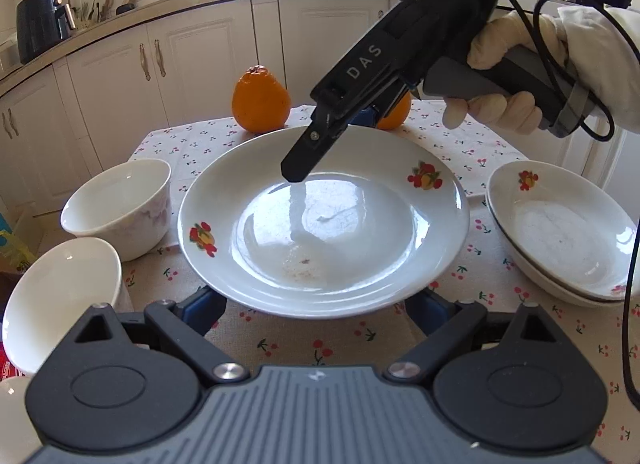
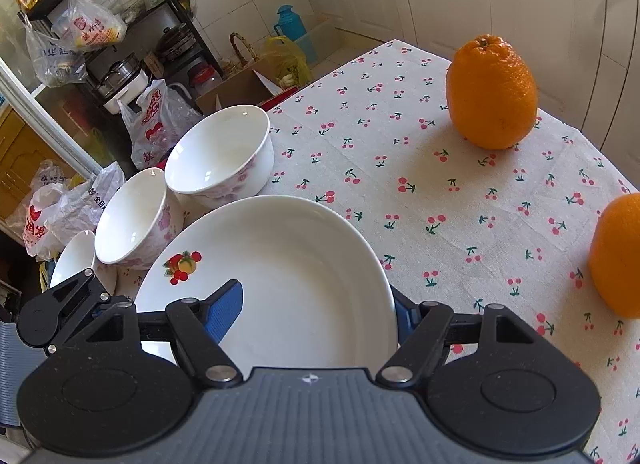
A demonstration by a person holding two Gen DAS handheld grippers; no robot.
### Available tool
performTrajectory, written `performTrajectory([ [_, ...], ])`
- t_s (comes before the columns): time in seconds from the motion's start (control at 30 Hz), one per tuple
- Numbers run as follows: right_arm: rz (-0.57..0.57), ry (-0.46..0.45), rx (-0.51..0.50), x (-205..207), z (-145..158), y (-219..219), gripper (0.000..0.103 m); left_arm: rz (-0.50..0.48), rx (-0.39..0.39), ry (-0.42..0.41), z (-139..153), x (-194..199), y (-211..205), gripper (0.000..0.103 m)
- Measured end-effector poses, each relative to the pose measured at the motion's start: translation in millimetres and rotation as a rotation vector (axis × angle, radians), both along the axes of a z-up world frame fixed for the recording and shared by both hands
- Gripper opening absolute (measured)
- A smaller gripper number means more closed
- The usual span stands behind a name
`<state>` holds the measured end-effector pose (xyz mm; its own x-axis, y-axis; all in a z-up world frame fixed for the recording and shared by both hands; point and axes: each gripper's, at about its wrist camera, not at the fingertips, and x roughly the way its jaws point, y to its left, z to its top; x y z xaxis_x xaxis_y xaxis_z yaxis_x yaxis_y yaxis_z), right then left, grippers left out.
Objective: Organize plates and bowls
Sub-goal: 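Lift and carry the deep plate with the right tool toward the plate stack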
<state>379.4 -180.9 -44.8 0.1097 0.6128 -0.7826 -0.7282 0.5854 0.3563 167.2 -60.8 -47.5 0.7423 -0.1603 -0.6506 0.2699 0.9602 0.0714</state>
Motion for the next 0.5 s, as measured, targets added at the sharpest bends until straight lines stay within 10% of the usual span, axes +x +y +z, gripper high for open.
performTrajectory([
  [0.5, -0.132, -0.033, 0.047, -43, 21, -57, 0.080, -0.109, 0.004, -0.024, 20, -22, -22, 0.096],
])
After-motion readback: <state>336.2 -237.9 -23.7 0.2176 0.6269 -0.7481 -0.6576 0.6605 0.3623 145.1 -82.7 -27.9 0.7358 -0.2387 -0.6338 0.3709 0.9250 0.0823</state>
